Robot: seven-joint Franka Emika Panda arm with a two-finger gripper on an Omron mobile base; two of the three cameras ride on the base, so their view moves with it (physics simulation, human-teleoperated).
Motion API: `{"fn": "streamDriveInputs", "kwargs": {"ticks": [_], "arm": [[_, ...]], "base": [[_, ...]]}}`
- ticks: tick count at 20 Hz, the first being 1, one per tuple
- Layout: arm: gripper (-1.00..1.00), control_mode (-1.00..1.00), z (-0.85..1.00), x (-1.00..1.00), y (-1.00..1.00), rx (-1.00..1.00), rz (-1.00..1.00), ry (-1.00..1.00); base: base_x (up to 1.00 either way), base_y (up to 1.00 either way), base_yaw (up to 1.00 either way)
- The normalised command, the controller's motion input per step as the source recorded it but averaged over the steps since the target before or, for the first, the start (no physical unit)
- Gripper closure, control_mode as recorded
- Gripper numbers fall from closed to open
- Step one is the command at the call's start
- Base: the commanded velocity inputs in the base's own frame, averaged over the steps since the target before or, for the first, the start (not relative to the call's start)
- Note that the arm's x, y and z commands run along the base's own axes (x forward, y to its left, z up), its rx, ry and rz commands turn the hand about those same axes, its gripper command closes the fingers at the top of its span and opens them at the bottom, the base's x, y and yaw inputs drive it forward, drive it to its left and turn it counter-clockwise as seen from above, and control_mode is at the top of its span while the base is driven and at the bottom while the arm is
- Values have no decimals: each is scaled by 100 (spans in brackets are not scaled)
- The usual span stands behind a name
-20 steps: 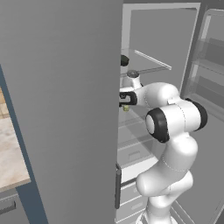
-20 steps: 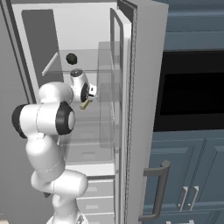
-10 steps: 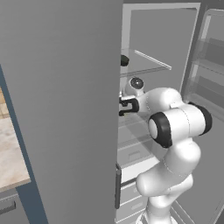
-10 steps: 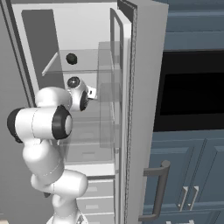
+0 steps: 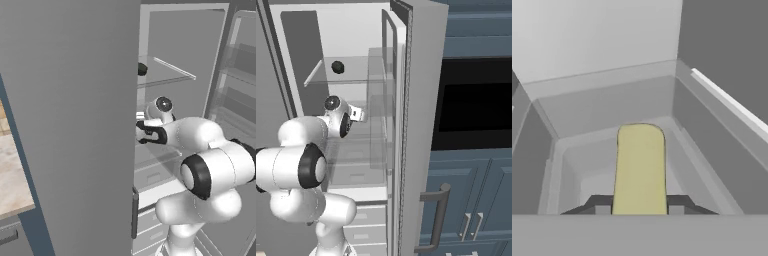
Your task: Retrieve the butter from the fridge and place it on a plate on the dining table. Then retrieve the butter knife by the fridge and place it near the plate.
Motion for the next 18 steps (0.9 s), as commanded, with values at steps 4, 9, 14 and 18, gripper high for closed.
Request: {"fn": "streamDriveInputs", "kwargs": {"ticks": [4, 9, 14, 18], "arm": [[100, -100, 23, -83, -6, 0, 0, 0], [100, -100, 36, -66, -12, 0, 0, 9], [100, -100, 38, -42, -10, 0, 0, 25], [100, -100, 29, -30, 0, 0, -2, 32]], "base": [[0, 0, 0], [0, 0, 0], [0, 0, 0], [0, 0, 0]]}}
